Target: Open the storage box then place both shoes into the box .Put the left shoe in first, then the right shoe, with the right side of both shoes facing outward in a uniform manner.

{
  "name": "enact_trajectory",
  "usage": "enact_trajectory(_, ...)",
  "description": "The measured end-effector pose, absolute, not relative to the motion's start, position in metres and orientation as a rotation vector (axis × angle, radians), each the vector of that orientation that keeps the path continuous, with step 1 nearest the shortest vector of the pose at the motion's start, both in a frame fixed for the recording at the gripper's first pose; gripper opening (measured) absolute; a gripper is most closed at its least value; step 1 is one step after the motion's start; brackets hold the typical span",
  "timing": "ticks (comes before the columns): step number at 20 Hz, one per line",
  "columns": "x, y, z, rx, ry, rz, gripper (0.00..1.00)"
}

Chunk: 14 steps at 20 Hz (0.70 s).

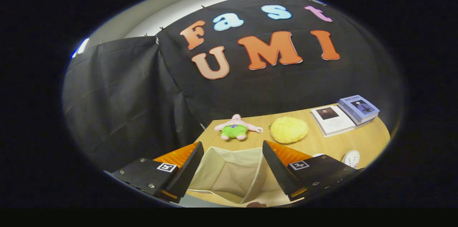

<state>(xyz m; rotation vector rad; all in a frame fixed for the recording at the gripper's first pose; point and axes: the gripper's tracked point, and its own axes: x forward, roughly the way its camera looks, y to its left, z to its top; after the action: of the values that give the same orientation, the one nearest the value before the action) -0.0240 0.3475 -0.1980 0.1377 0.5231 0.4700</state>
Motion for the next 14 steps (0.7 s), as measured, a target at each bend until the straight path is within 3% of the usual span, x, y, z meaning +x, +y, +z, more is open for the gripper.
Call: enact_trajectory(14, -0.01, 0.172, -0.312, 0.032, 0.565, 0.088, 0.98)
